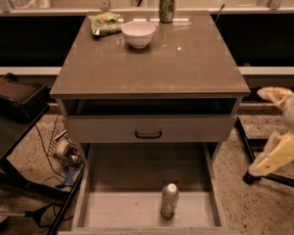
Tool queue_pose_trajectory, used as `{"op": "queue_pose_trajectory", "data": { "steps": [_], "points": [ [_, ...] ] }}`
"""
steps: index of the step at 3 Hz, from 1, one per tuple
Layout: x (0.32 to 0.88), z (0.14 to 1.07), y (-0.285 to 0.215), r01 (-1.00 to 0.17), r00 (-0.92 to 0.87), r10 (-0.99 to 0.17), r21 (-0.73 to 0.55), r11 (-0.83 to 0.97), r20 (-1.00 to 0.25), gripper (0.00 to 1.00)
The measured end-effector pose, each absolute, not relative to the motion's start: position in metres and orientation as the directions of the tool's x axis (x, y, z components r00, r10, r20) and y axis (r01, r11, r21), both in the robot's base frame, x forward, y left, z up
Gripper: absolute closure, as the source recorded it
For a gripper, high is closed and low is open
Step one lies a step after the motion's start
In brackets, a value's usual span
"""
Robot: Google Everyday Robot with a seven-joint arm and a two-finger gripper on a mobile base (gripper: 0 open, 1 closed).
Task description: Pick blue plastic bottle from middle drawer and place on counter
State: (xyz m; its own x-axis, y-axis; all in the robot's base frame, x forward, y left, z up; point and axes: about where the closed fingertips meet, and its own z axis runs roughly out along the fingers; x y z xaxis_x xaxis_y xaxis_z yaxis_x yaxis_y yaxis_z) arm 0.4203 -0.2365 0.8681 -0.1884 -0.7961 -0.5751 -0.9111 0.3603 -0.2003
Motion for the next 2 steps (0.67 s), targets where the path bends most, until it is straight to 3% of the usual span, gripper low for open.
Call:
{"op": "queue_pose_trajectory", "data": {
  "steps": [2],
  "points": [
    [0.423,0.768,-0.219,-0.86,-0.1,-0.531,-0.195,0.471,-0.841,0.0]
  ]
}}
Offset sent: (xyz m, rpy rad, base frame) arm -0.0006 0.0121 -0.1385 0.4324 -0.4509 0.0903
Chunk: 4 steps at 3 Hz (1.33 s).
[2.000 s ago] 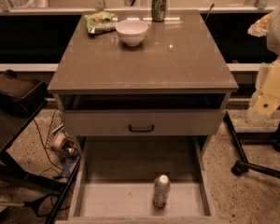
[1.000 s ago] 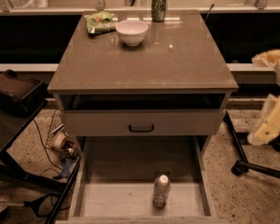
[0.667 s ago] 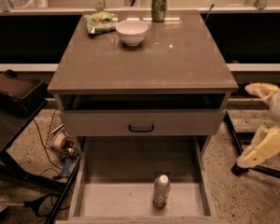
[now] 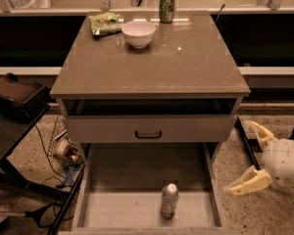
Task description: Pick blue plastic bottle from middle drawer and place on counter
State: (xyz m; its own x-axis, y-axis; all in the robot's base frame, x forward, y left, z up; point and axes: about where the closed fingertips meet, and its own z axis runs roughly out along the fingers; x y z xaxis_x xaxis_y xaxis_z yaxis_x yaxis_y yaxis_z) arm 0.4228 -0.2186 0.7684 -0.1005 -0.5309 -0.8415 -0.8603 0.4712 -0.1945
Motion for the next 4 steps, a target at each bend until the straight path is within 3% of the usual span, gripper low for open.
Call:
{"op": "queue_pose_trajectory", "data": {
  "steps": [1,4],
  "points": [
    [0.418,0.753,-0.22,-0.85,0.0,-0.541,-0.285,0.444,-0.841,0.0],
    [0.438,0.713,-0.2,-0.856,-0.016,-0.513,-0.253,0.45,-0.858,0.0]
  ]
}}
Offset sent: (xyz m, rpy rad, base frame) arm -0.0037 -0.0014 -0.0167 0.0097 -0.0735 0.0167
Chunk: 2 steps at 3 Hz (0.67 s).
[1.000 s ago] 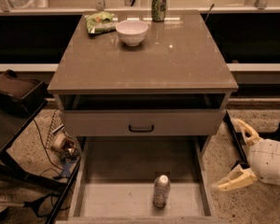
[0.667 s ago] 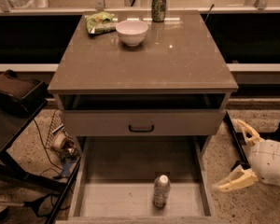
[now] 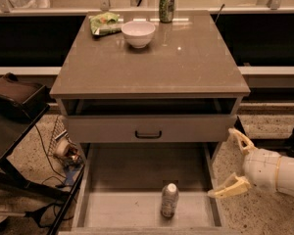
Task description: Pick blue plastic bottle from middle drawer and place on counter
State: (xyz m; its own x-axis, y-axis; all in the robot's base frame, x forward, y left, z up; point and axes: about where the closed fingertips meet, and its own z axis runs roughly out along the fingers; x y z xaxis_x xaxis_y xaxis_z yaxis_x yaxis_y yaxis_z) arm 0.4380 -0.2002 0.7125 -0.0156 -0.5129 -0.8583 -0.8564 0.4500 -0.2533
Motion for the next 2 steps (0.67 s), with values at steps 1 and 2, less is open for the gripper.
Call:
{"op": "queue_pose_trajectory", "data": {
  "steps": [1,2],
  "points": [
    [0.451,0.691,-0.184,-0.863,-0.013,-0.503,-0.244,0.442,-0.864,0.0],
    [0.46,0.669,-0.165,-0.875,-0.001,-0.485,-0.234,0.423,-0.875,0.0]
  ]
}}
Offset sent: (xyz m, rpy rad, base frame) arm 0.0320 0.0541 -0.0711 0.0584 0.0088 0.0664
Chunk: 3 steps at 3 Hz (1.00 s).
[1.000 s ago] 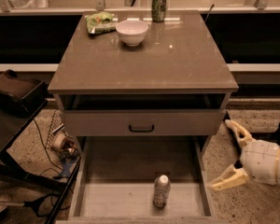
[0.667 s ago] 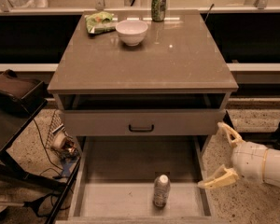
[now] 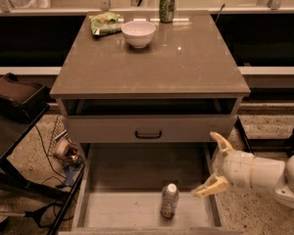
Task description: Pick blue plastic bottle from middle drawer and place on counter
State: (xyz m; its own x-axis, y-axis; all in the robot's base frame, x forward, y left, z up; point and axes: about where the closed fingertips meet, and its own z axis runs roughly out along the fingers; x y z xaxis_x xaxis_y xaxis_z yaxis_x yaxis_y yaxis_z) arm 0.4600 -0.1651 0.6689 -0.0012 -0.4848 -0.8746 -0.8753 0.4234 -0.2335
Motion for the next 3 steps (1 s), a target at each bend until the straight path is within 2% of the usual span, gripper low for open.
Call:
{"op": "queue_pose_trajectory", "data": {
  "steps": [3],
  "points": [
    [0.443,0.554,-0.086,-0.944,0.096,-0.414,-0.215,0.251,-0.905,0.0]
  ]
}}
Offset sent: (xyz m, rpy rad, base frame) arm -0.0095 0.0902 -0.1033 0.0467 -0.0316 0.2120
